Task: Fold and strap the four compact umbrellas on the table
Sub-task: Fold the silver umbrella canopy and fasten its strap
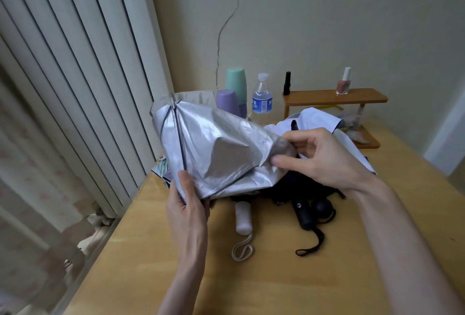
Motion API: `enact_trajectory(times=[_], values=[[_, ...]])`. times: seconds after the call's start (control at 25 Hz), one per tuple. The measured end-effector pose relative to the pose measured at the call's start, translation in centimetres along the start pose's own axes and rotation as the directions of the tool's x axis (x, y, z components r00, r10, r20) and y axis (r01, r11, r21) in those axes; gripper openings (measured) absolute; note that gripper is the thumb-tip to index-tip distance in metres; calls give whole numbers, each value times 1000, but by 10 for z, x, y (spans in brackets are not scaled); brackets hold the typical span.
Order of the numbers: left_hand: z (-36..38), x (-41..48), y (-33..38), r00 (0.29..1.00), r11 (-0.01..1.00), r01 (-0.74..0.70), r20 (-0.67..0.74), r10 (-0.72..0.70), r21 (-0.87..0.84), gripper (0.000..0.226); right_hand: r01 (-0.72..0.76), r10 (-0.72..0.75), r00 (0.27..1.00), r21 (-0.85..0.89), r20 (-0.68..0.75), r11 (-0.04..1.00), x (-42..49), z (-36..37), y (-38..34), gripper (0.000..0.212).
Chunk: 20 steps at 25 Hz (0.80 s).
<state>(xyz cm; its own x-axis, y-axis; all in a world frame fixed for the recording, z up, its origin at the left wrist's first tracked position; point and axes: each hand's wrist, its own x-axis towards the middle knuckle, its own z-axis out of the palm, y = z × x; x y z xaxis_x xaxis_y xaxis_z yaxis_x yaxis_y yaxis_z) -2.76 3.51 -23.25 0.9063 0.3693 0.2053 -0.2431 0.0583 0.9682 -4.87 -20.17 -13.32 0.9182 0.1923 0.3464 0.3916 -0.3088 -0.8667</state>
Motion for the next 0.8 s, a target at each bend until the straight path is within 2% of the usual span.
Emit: enact_trajectory(times=[0.08, 0.16, 0.28, 0.36, 0.44, 0.48, 0.56, 0.64, 0.72, 0.8], values=[[2, -1, -2, 1000, 1000, -11, 3, 11, 13, 49, -9, 10, 995, 8, -104, 1000, 5, 2, 4, 10], [3, -1, -5, 1000, 999, -30, 8, 30, 21, 46, 4, 13, 993, 151, -115, 988, 7, 4, 9, 4], [4, -1, -9, 999, 997, -44, 28, 43, 63, 45, -104, 127, 992, 547, -4, 831, 10, 11, 18, 42], [5, -2, -10, 998, 997, -45, 40, 42, 68, 45, -155, 175, 984, 597, 26, 787, 11, 18, 20, 45], [4, -2, -8, 998, 996, -58, 24, 57, 63, 44, -164, 161, 985, 577, 58, 800, 9, 19, 17, 43], [3, -2, -7, 998, 996, -65, 13, 64, 55, 43, -154, 133, 988, 510, 78, 846, 7, 16, 16, 39], [1, -1, -6, 996, 994, -86, -11, 87, 69, 40, -143, 118, 987, 259, 111, 955, 3, 8, 9, 37], [-2, 2, -9, 993, 987, -109, -31, 114, 117, 41, -147, 146, 985, 9, 90, 989, 2, 3, 5, 41], [-5, 5, -13, 989, 977, -130, -48, 140, 170, 46, -122, 122, 992, -26, 14, 992, 3, 2, 7, 27], [-7, 6, -17, 983, 965, -157, -58, 173, 212, 49, -104, 106, 994, 32, -36, 994, 3, 2, 9, 23]])
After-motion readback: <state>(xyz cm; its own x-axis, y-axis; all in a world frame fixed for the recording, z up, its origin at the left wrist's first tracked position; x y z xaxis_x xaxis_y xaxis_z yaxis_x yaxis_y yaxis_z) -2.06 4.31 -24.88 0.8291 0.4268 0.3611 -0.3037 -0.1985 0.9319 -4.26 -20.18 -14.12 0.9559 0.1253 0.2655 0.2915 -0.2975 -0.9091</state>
